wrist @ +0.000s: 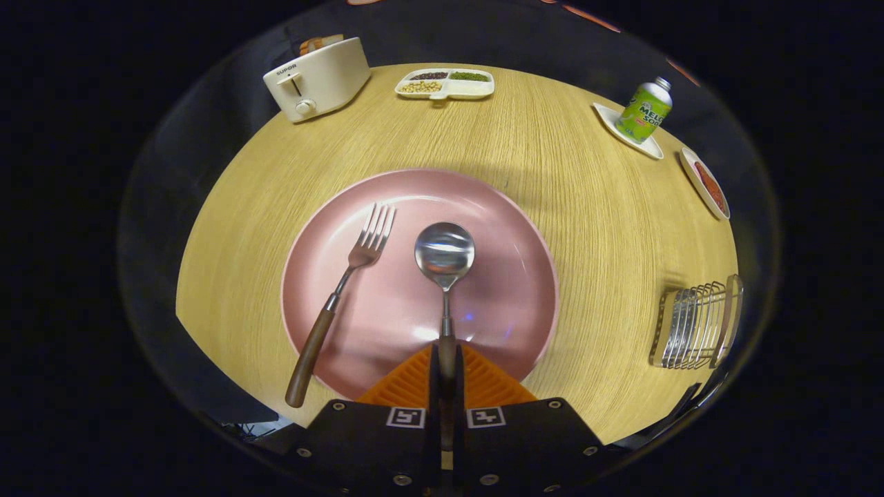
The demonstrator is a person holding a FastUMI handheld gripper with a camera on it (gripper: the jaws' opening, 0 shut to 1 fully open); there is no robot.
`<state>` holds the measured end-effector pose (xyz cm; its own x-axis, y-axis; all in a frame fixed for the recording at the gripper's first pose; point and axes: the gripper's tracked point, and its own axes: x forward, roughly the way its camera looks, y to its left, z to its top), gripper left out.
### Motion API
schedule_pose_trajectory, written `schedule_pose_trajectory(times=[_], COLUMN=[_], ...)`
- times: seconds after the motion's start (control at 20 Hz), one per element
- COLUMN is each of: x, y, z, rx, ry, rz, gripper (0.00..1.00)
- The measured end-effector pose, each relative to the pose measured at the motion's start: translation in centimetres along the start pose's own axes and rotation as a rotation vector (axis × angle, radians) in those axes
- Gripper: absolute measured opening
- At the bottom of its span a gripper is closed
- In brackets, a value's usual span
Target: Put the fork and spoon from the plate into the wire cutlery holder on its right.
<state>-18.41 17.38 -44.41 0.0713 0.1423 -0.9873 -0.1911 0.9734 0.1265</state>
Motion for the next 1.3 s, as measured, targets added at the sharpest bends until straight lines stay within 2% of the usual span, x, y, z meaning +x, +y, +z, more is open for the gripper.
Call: schedule_pose_trajectory(times=[0.55,0.9,1.3], x=[-6.2,-12.0,-18.1], y=[-2.9,-8.7,-19.0], z=[3.7,6.3,6.2], rx=[0.065,0.143,0.210], ry=[-0.232,-0.418,-0.543], rz=[0.048,-0.019,-0.171], gripper=[0.06,0.06,0.06])
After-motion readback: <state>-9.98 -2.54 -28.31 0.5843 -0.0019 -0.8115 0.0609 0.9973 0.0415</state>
